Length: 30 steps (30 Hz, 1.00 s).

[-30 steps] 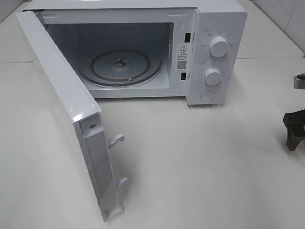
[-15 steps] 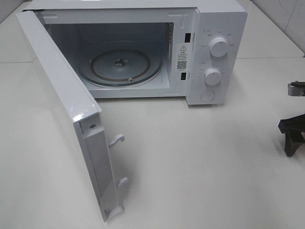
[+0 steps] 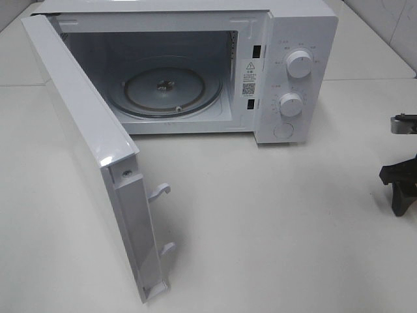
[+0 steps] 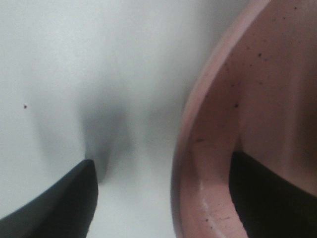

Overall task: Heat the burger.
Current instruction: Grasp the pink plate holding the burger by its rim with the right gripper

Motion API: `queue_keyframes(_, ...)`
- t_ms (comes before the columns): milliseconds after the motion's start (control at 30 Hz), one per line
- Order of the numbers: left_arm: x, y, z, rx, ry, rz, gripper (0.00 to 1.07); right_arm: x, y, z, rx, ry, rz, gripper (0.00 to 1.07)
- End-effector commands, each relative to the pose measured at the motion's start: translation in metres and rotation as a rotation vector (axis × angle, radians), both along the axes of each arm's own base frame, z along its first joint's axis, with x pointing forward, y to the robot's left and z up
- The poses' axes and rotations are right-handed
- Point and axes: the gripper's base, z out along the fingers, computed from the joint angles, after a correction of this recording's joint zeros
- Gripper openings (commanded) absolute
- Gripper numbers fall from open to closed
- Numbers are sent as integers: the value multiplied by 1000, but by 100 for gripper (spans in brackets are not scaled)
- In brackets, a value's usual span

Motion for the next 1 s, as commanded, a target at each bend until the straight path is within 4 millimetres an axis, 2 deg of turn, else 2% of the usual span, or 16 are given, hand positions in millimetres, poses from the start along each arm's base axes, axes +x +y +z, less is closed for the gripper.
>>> queue_keyframes(33, -2, -1, 0, -5, -15, -1, 102, -1, -1, -6, 7, 20, 5, 70)
queue_keyframes(100, -2, -1, 0, -5, -15, -1, 102, -1, -1, -6, 7, 22, 5, 67)
queue_keyframes(133, -2, -1, 0, -5, -15, -1, 102, -1, -1, -6, 6, 27, 6, 57)
queue_keyframes(167, -2, -1, 0, -5, -15, -1, 102, -2, -1, -6, 7, 35, 8, 41)
queue_keyframes(200, -2, -1, 0, -5, -15, -1, 102, -2, -1, -6, 7, 35, 8, 41)
queue_keyframes(233, -2, -1, 0, -5, -15, -1, 102, -2, -1, -6, 7, 41, 10, 31)
queue_keyframes(267, -2, -1, 0, -5, -15, -1, 102, -3, -1, -5, 8, 48, 11, 9)
queue_keyframes(300, -2, -1, 0, -5, -15, -1, 102, -3, -1, -5, 8, 48, 11, 9)
queue_keyframes(333, -2, -1, 0, -5, -15, -1, 102, -3, -1, -5, 7, 49, 12, 0)
queue_keyframes(1000, -2, -1, 0, -5, -15, -1, 102, -3, 0, -5, 1, 50, 7, 0)
